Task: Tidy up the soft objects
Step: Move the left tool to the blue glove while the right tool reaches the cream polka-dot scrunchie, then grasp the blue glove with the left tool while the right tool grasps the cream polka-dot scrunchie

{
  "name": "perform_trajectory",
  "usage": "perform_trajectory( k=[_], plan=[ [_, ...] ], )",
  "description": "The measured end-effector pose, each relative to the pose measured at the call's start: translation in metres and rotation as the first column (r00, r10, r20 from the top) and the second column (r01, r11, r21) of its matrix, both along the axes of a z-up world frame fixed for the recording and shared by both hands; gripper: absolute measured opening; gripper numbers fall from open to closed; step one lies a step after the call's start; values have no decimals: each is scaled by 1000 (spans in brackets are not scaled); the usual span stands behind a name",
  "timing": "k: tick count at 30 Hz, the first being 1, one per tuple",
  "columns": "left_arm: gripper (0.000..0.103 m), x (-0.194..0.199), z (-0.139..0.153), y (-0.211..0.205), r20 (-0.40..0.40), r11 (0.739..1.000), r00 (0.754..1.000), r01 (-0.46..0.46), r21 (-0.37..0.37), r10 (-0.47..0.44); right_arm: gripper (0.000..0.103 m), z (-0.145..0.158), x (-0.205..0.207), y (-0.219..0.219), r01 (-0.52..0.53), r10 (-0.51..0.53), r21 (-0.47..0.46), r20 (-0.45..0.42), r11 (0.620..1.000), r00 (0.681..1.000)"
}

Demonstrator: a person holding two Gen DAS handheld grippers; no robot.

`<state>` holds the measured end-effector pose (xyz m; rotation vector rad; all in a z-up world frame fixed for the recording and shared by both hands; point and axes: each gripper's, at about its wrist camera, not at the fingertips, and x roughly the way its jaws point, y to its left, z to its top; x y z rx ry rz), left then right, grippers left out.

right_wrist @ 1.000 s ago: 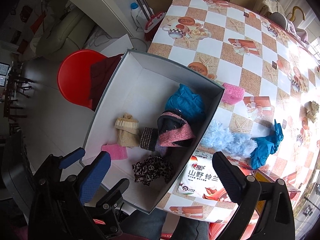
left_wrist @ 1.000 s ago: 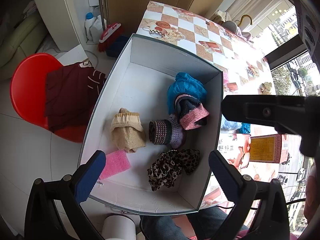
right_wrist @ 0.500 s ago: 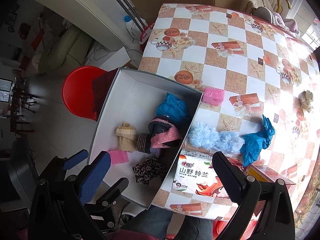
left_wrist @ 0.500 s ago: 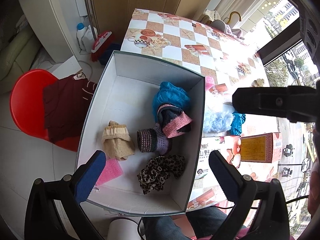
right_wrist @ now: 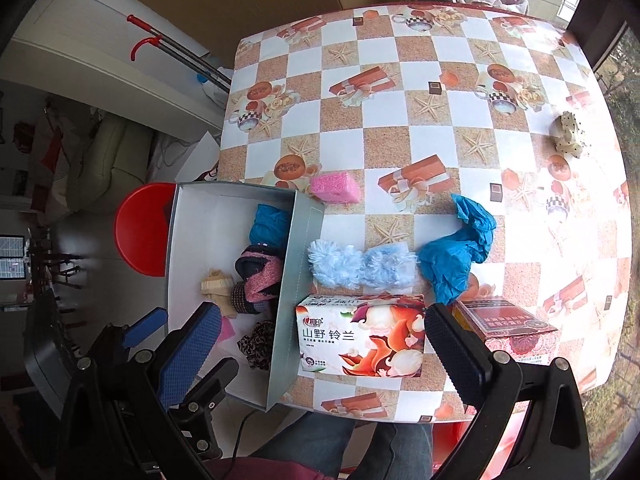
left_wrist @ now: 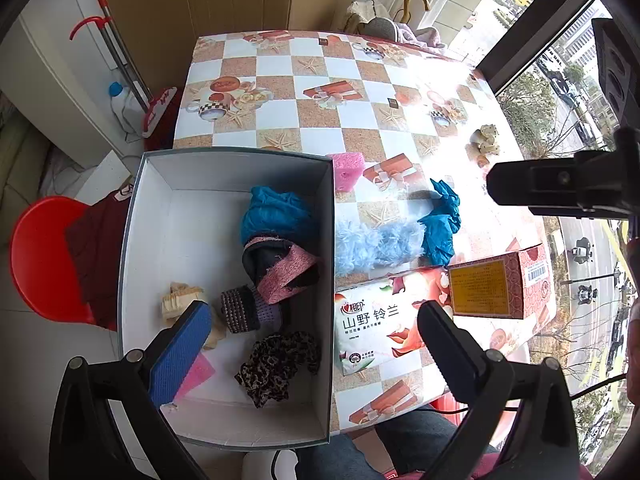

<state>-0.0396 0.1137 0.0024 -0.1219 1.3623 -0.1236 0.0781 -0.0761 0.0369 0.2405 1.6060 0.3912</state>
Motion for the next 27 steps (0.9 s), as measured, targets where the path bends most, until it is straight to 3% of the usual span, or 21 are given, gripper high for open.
perform_trajectory(
  k=[6,14,22,27],
  plan=[
    [103,23,0,-20,-5,999,999,47,9,-47,102,-2,0,-71,143,-143,12,-37,990,989],
    [103,58,-17,-75,-60,987,985,160,6,-160,102,-18,-3,-159,315,-314,-4,-105,949,944],
    [103,99,-67,-164,-121,919,916,391,42,-384,102,-41,-8,-222,405,-407,-38,-139,913,903],
    [103,129,-110,-200,-211,882,860,470,-24,-464,102,-70,-12,-246,423,-427,-65,-177,904,887]
  ],
)
